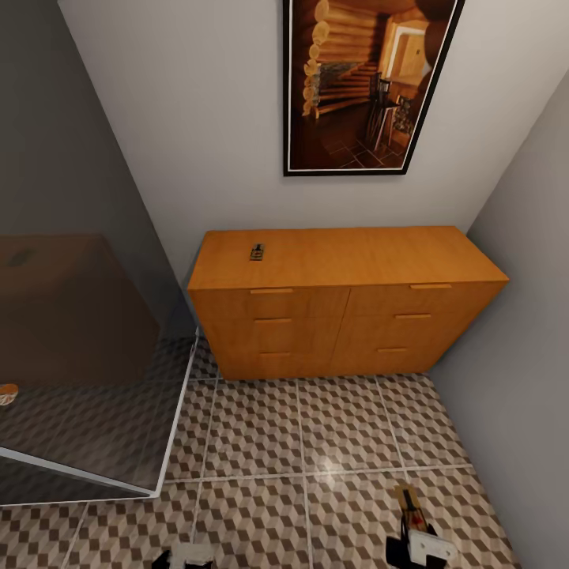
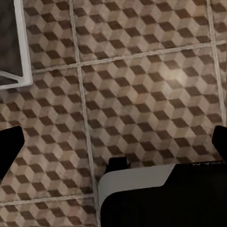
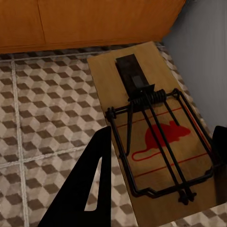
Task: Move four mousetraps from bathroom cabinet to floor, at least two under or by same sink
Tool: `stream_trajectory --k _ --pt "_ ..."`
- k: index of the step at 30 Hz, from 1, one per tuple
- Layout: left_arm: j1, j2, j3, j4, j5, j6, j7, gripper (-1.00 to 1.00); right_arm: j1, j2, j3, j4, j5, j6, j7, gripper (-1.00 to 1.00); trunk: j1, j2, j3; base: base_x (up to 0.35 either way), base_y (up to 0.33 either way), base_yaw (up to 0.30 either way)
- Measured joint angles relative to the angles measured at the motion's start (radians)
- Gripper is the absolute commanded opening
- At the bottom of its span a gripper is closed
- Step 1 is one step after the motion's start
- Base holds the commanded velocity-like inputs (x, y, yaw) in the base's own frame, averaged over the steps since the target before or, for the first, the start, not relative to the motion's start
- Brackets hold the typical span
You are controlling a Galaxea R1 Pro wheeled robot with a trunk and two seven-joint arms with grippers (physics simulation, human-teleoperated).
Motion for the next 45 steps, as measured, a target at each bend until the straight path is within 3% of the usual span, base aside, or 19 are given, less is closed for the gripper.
stream_trajectory --k 4,14,19,23,27,28,29,30,37,41,45 --pt "0.000 -0.002 0.036 -0.099 0.004 -0.001 0.038 1.00 0.000 0.000 0.000 -0.014 -0.004 -0.002 0.001 -1.00 0.000 0.000 0.000 0.000 0.000 0.000" --pt "0.000 0.000 0.046 -0.270 0.003 0.039 0.045 1.00 0.000 -0.001 0.000 -0.021 -0.005 0.000 0.002 -1.00 0.000 0.000 0.000 0.000 0.000 0.000" --pt "0.000 0.018 0.045 -0.494 -0.003 0.293 0.044 1.00 0.000 -0.001 0.001 -0.020 -0.004 0.003 0.004 -1.00 0.000 0.000 0.000 0.000 0.000 0.000" --pt "0.000 0.045 0.043 -0.757 -0.004 0.517 0.043 1.00 0.000 -0.002 0.001 -0.020 -0.004 0.003 0.004 -1.00 0.000 0.000 0.000 0.000 0.000 0.000" --pt "0.000 0.048 0.052 -0.941 -0.006 0.723 0.043 1.00 0.000 -0.001 0.002 -0.020 -0.002 0.004 0.004 -1.00 0.000 0.000 0.000 0.000 0.000 0.000" --pt "0.000 0.047 0.059 -0.992 -0.007 0.790 0.043 1.00 0.000 0.000 0.002 -0.020 -0.001 0.004 0.004 -1.00 0.000 0.000 0.000 0.000 0.000 0.000" --pt "-0.002 0.044 0.071 -1.083 -0.007 0.897 0.043 1.00 0.000 0.000 0.003 -0.020 0.000 0.004 0.004 -1.00 0.000 0.000 0.000 0.000 0.000 0.000" --pt "-0.002 0.040 0.076 -1.130 -0.007 0.937 0.043 1.00 0.000 0.000 0.003 -0.020 0.000 0.004 0.004 -1.00 0.000 0.000 0.000 0.000 0.000 0.000" --pt "-0.009 0.008 0.093 -1.284 -0.009 1.105 0.045 1.00 0.000 0.001 0.004 -0.020 0.001 0.004 0.005 -1.00 0.000 0.000 0.000 0.000 0.000 0.000" --pt "-0.021 -0.043 0.095 -1.336 -0.023 1.203 0.073 1.00 0.000 0.002 0.004 -0.020 0.002 0.004 0.005 -1.00 0.000 0.000 0.000 0.000 0.000 0.000" --pt "-0.064 -0.089 0.095 -1.364 -0.042 1.242 0.131 1.00 0.000 0.002 0.004 -0.019 0.002 0.006 0.005 -1.00 0.000 0.000 0.000 0.000 0.000 0.000"
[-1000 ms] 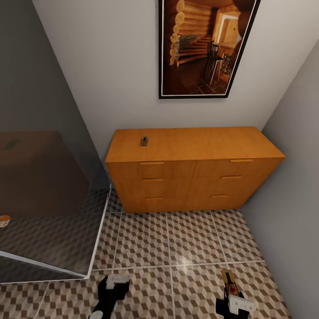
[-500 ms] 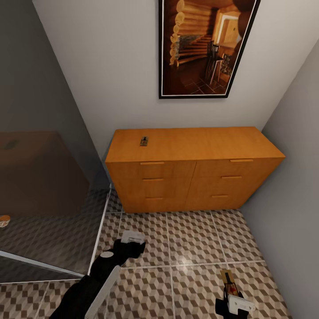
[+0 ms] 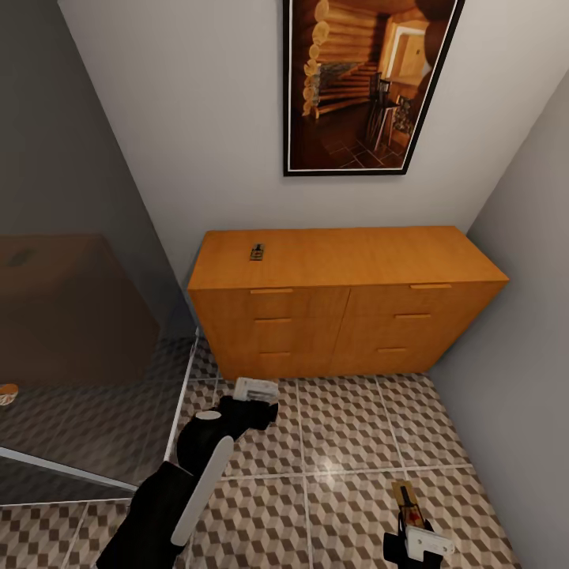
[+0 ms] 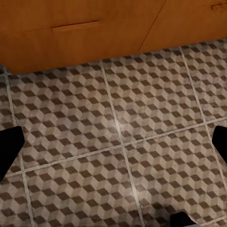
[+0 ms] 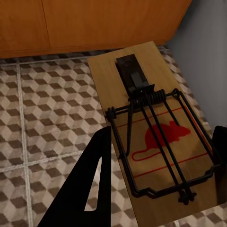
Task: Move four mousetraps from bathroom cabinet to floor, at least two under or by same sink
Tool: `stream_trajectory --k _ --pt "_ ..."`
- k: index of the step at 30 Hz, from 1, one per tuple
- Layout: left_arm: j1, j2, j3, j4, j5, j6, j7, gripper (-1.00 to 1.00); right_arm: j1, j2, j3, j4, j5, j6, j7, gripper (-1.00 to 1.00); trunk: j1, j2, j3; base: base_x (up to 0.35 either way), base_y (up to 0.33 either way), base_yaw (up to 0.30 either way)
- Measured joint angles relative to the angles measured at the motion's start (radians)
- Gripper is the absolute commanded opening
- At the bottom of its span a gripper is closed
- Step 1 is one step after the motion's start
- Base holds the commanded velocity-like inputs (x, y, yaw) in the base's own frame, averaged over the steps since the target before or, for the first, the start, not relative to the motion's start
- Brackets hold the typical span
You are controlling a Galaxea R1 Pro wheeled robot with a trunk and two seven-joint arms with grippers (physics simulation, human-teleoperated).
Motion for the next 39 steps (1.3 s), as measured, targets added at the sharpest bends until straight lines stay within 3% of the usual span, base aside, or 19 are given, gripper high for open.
stream_trajectory --k 5,12,18,23,25,29,34,39 --pt "-0.082 -0.015 0.004 -0.006 -0.005 0.075 0.018 1.00 0.000 0.000 0.000 0.000 0.000 0.000 0.000 -1.00 0.000 0.000 0.000 0.000 0.000 0.000" --pt "-0.205 -0.018 0.016 -0.007 -0.005 0.103 0.023 1.00 0.000 0.000 0.001 0.000 0.000 0.000 0.001 -1.00 0.000 0.000 0.000 0.000 0.000 0.000" --pt "-0.343 -0.018 0.085 0.005 -0.002 0.111 0.024 1.00 0.000 0.000 0.001 0.001 0.000 0.002 0.002 -1.00 0.000 0.000 0.000 0.000 0.000 0.000" --pt "-0.505 -0.017 0.119 0.095 -0.002 0.112 0.024 1.00 0.000 0.000 0.002 0.002 0.000 0.005 0.003 -1.00 0.000 0.000 0.000 0.000 0.000 0.000" --pt "-0.557 -0.015 0.154 0.135 -0.003 0.112 0.024 1.00 0.000 0.000 0.002 0.002 0.000 0.005 0.008 -1.00 0.000 0.000 0.000 0.000 0.000 0.000" --pt "-0.592 -0.010 0.182 0.159 -0.004 0.115 0.024 1.00 0.000 0.000 0.002 0.002 0.000 0.005 0.023 -1.00 0.000 0.000 0.000 0.000 0.000 0.000" --pt "-0.597 0.007 0.181 0.141 -0.003 0.122 0.023 1.00 0.000 0.000 0.002 0.002 0.001 0.005 0.027 -1.00 0.000 0.000 0.000 0.000 0.000 0.000" --pt "-0.598 0.054 0.165 0.086 -0.002 0.124 0.021 1.00 0.000 0.001 0.002 0.003 0.001 0.005 0.028 -1.00 0.000 0.000 0.000 0.000 0.000 0.000"
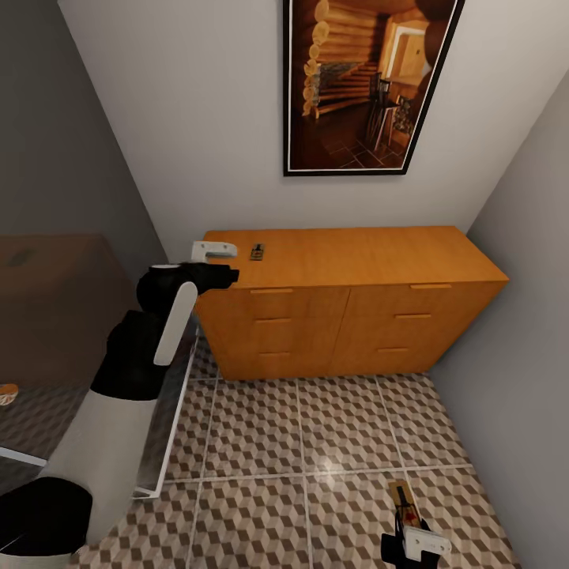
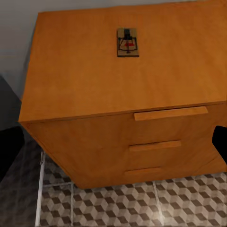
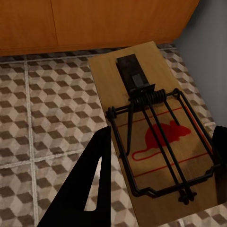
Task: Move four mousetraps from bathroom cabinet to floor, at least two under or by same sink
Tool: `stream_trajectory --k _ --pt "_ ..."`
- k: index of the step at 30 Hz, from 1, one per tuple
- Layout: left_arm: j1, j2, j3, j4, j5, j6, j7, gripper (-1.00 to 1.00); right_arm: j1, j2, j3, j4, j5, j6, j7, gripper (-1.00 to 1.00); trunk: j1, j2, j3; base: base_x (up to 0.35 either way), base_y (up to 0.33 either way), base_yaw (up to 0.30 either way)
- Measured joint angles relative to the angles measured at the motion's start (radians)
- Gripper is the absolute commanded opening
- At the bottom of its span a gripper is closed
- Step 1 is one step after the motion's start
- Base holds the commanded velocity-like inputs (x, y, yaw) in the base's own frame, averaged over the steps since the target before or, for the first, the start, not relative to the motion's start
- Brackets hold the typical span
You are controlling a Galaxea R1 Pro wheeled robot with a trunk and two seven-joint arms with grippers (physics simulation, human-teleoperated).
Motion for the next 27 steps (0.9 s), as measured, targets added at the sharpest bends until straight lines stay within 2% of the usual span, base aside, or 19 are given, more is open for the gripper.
stream_trajectory --k 5,15,27 --pt "0.000 0.019 -0.025 -0.032 0.001 -0.001 -0.001 1.00 0.000 0.001 0.000 0.000 0.001 0.000 0.000 -1.00 0.000 0.000 0.000 0.000 0.000 0.000" --pt "0.000 0.022 -0.077 -0.040 0.002 -0.003 -0.001 1.00 0.000 0.002 0.000 0.001 0.001 0.000 0.000 -1.00 0.000 0.000 0.000 0.005 0.000 0.000" --pt "0.000 0.021 -0.085 -0.036 0.001 -0.004 -0.001 1.00 0.000 0.002 0.000 0.003 0.001 -0.001 0.000 -1.00 0.000 0.000 0.000 0.171 0.000 0.000"
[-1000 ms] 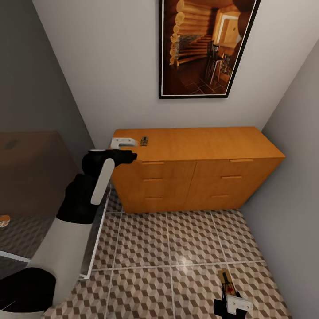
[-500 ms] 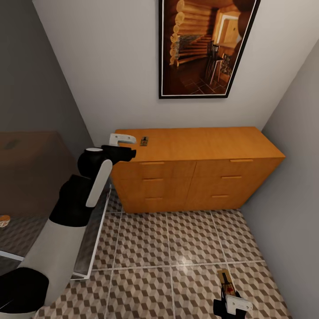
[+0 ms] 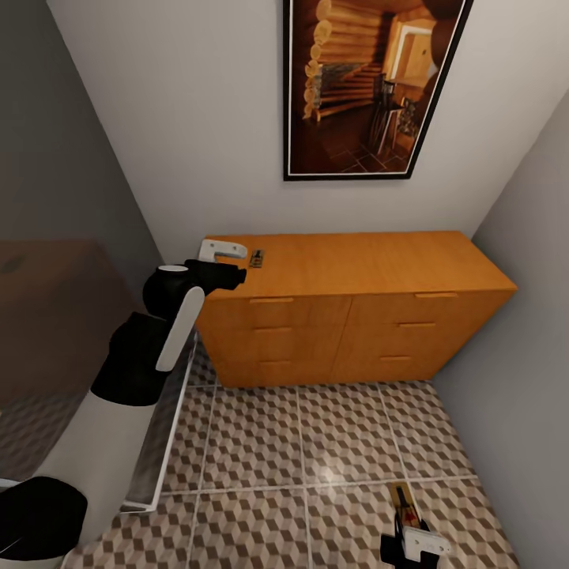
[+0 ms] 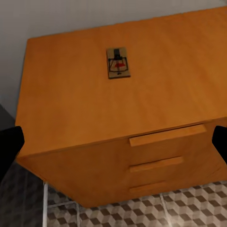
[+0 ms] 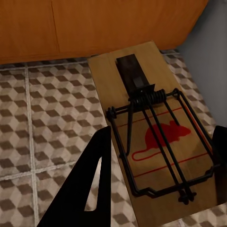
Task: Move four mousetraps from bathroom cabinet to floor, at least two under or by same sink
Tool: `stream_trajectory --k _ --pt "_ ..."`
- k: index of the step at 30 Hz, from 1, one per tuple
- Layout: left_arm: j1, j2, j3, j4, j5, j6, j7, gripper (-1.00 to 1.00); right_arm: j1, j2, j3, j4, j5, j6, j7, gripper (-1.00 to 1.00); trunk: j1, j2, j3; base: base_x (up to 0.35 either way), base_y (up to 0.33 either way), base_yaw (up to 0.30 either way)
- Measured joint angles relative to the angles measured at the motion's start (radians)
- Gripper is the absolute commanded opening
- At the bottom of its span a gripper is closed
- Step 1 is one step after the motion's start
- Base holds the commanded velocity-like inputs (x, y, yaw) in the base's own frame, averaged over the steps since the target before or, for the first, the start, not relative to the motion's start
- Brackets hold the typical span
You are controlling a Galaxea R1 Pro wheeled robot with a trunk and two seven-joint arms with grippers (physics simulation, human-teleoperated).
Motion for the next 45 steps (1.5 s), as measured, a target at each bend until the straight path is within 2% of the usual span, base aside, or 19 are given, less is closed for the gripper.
stream_trajectory --k 3,8,13,26,45 --pt "0.002 0.000 -0.002 0.001 0.000 0.000 0.000 1.00 0.000 0.001 0.001 0.001 0.000 0.000 0.000 -1.00 0.000 0.000 0.000 0.210 0.000 0.000" --pt "0.005 0.000 -0.039 0.007 0.002 -0.001 0.000 1.00 0.000 0.010 0.000 0.002 0.000 0.000 0.001 -1.00 0.000 0.000 0.000 0.212 0.000 0.000" --pt "0.007 -0.001 -0.054 0.014 0.002 -0.002 0.000 1.00 0.000 0.012 0.000 0.002 0.000 0.000 0.001 -1.00 0.000 0.000 0.000 0.194 0.000 0.000" --pt "0.011 0.001 -0.057 0.018 0.004 -0.002 0.000 1.00 0.000 0.010 0.002 0.004 0.003 -0.002 0.004 -1.00 0.000 0.000 0.000 0.024 0.000 0.000" --pt "0.018 -0.001 -0.057 0.069 0.012 -0.002 -0.005 1.00 0.000 0.011 0.002 0.007 0.003 -0.002 0.003 -1.00 0.000 0.000 0.000 0.000 0.000 0.000"
